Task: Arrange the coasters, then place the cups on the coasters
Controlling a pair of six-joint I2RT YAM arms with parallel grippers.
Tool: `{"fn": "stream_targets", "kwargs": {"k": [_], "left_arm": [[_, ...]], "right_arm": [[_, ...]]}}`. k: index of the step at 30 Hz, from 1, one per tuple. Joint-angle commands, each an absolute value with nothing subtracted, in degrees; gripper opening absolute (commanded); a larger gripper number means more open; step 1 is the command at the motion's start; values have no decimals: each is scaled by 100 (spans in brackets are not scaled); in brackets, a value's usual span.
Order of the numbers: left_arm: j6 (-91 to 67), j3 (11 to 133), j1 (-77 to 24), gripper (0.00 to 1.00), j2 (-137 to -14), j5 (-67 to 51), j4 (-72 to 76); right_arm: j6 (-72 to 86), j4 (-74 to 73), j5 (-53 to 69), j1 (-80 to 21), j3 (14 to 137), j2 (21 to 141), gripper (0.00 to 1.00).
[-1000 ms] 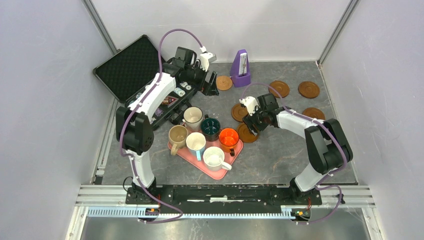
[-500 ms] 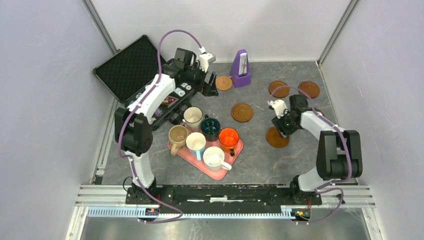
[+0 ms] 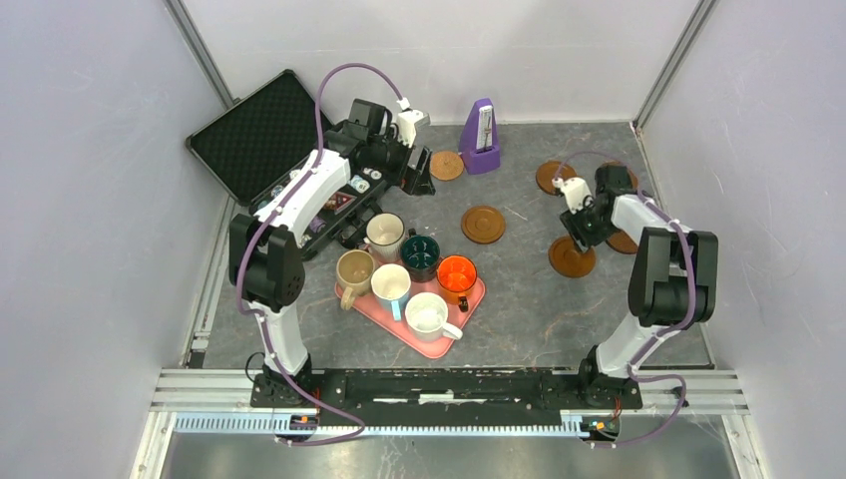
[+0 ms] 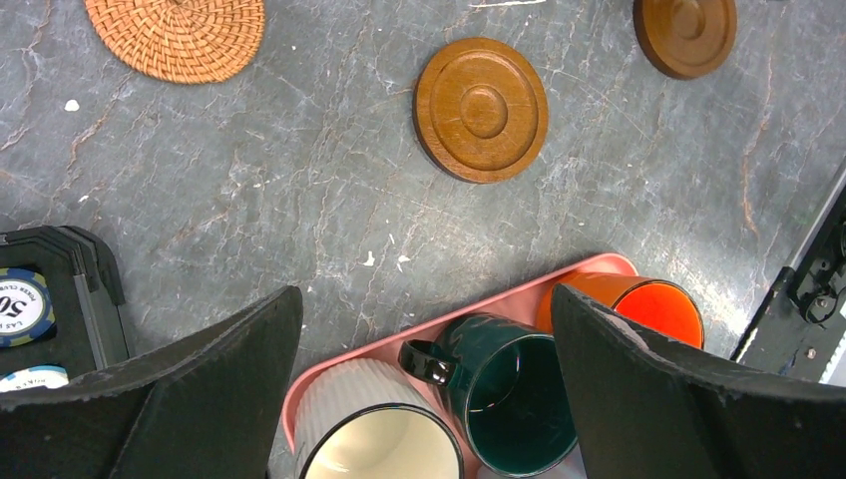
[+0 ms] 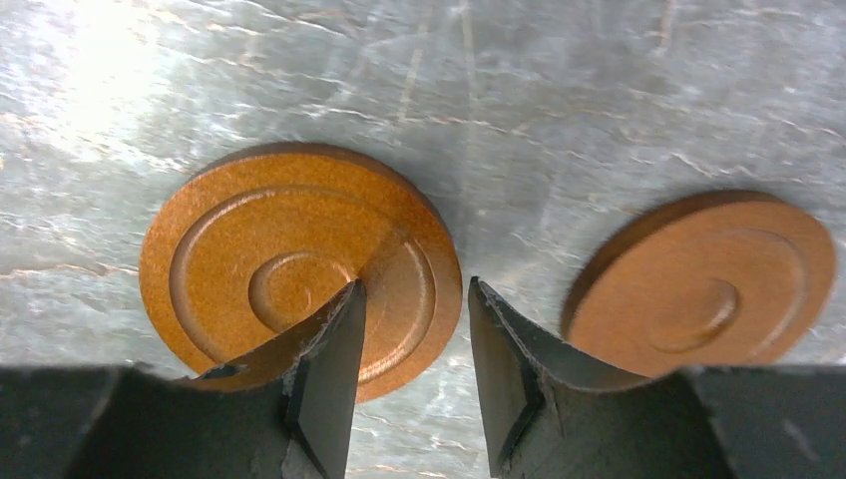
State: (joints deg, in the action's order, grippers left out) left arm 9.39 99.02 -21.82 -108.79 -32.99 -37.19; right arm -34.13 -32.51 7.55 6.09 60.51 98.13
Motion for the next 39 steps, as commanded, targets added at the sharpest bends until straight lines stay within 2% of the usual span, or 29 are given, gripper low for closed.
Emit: {"fn": "stream_targets", "kwargs": {"k": [1,6,10,23,39], "left_arm": [[855,9885,-2142,100,-10535,-3221,-3599],[731,9574,-2136,100,-10375,-3241,-3395],[560,9342,-2136,100,-10279,-3308,-3155],[432,9209,-2140,100,-10215,-3390,-3015],[494,9084,-2140,100,-10149,-3320,-3023]], "right_arm": [[-4160,-3818,888,830,6283,9692,47],[-5243,-4516,846,1146,5123,9016,46],[-5537,-4658,715,1843,4801,8734,46],[-5797,-4712,487,3549,5832,9546,46],[-5469,-4598,578,3691,6781,10135,47]]}}
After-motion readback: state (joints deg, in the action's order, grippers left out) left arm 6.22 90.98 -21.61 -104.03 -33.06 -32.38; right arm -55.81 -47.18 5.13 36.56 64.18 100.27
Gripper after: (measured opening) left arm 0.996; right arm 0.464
